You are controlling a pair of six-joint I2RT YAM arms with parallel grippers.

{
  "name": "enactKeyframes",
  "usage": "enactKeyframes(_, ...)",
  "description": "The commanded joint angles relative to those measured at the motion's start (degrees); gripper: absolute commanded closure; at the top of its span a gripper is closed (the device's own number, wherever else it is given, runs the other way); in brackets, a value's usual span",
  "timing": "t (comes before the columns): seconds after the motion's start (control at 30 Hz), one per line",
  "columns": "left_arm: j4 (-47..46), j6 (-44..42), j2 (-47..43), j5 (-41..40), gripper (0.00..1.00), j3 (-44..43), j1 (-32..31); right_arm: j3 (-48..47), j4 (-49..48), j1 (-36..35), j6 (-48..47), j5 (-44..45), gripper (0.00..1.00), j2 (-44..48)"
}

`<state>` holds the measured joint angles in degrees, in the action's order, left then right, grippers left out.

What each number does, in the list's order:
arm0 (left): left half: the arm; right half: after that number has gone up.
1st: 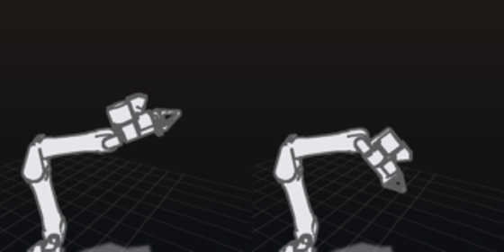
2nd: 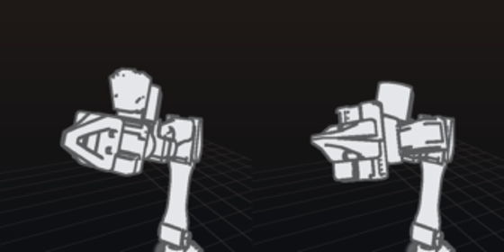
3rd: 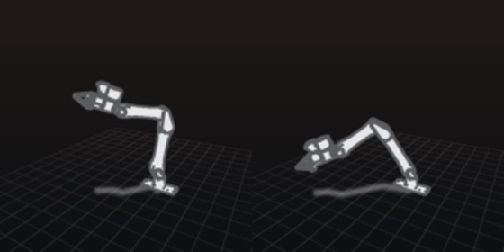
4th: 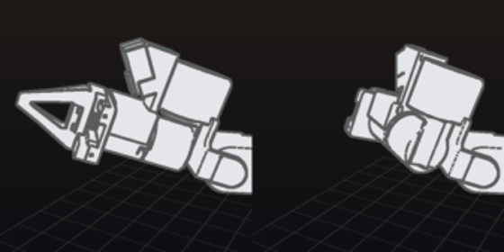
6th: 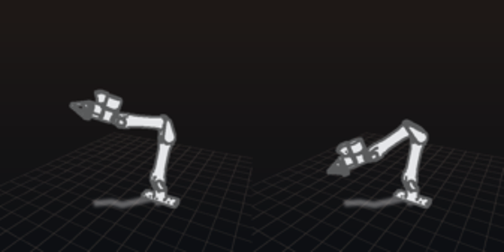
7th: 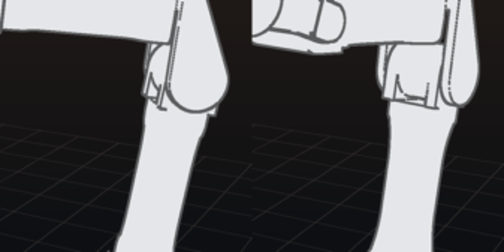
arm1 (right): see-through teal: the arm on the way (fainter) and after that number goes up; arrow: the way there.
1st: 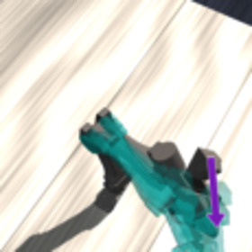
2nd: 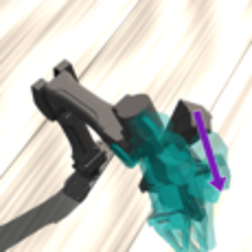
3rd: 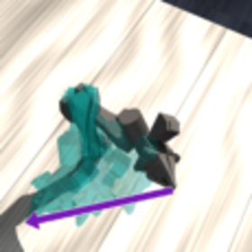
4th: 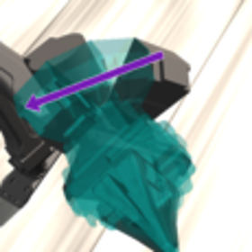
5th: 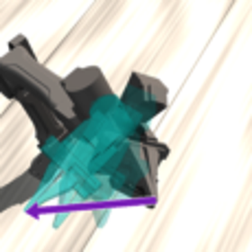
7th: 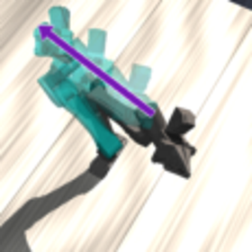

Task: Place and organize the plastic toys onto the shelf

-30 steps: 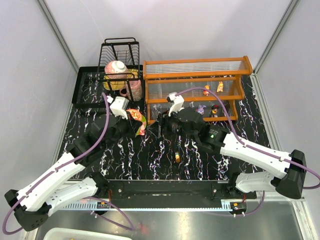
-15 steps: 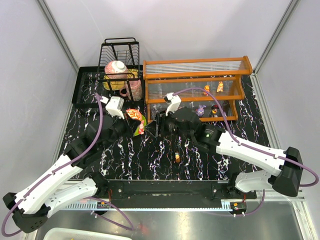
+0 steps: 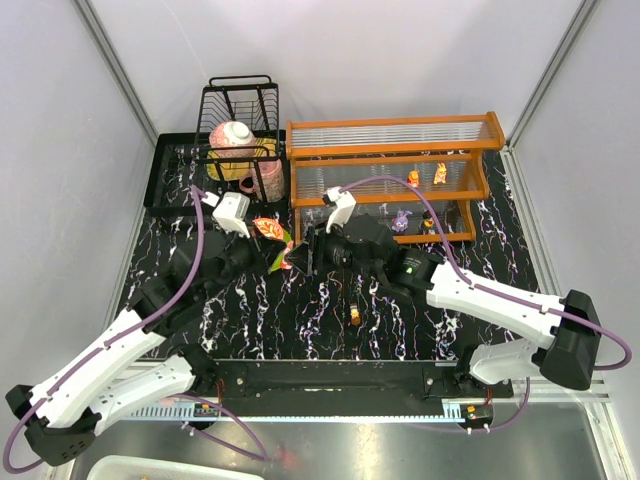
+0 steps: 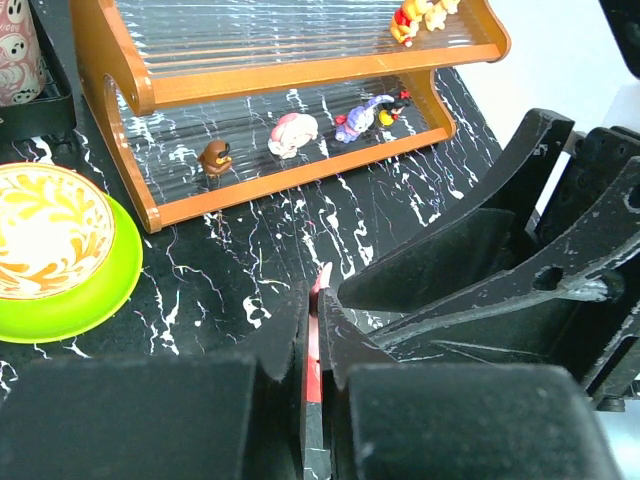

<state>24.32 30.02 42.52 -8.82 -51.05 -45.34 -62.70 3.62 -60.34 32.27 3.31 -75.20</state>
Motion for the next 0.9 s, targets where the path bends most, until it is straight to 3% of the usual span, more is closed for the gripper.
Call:
enactKeyframes(0.0,-3.0,-1.4,0.5,2.3,1.00,-2.5,-0.2,-2.0,-3.2,-0.3,-0.5,-1.7,0.51,-0.7)
enactKeyframes(0.67,-3.2,-3.4,0.6,3.4,1.00,-2.5,-0.2,-3.2,-3.2,-0.3,-1.2,-3.1,0.60,-2.3)
enactKeyframes(0.87,-3.4,-3.7,0.5,3.6,1.00,-2.2,-0.2,-3.2,-3.1,-0.1,-1.2,-3.0,0.71,-2.3)
